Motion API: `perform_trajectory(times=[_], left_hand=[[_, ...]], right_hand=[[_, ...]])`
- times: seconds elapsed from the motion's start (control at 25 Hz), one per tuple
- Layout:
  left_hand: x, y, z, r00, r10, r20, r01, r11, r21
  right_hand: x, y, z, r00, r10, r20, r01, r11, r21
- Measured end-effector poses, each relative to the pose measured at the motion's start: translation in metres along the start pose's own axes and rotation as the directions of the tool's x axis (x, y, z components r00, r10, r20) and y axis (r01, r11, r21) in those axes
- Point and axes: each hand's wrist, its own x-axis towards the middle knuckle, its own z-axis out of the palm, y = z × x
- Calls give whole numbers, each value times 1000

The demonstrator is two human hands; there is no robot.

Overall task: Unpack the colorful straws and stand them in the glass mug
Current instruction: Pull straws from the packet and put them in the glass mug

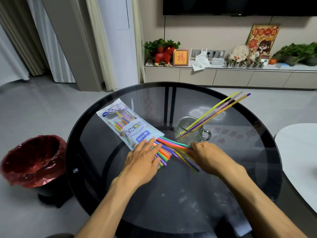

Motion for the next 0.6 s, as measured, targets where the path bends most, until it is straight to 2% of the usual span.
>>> perform_trajectory(times=[0.4,0.6], left_hand=[[9,-1,2,997,-75,-16,74,997,-13],[7,-3,0,998,-68,0,68,997,-27]], right_hand=[[-25,68,-38,998,56,-19,-56,998,40],[-43,90,-57,997,40,61,-52,975,215]])
